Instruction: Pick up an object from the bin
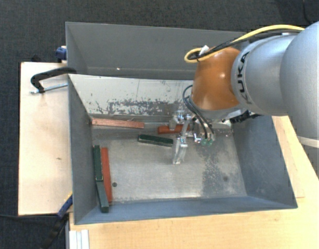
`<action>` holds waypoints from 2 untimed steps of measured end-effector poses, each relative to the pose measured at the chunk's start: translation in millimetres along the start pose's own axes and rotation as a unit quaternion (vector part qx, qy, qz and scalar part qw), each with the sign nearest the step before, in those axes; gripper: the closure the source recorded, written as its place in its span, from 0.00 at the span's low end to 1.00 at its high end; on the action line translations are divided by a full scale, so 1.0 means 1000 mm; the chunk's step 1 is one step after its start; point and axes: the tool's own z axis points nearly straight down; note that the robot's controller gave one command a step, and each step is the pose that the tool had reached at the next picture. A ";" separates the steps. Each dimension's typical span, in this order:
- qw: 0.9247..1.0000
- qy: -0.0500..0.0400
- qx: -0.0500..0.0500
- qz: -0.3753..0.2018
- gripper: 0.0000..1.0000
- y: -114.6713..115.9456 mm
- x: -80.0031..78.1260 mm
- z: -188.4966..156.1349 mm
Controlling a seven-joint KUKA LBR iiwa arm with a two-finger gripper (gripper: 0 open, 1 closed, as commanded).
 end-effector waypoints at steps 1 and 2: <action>0.996 -0.002 0.000 -0.087 0.00 0.012 -0.002 0.006; 0.988 -0.001 0.002 -0.155 1.00 0.084 -0.006 0.017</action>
Offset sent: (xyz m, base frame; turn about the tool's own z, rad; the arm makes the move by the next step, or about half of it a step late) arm 0.0095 0.0853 -0.0174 -0.3139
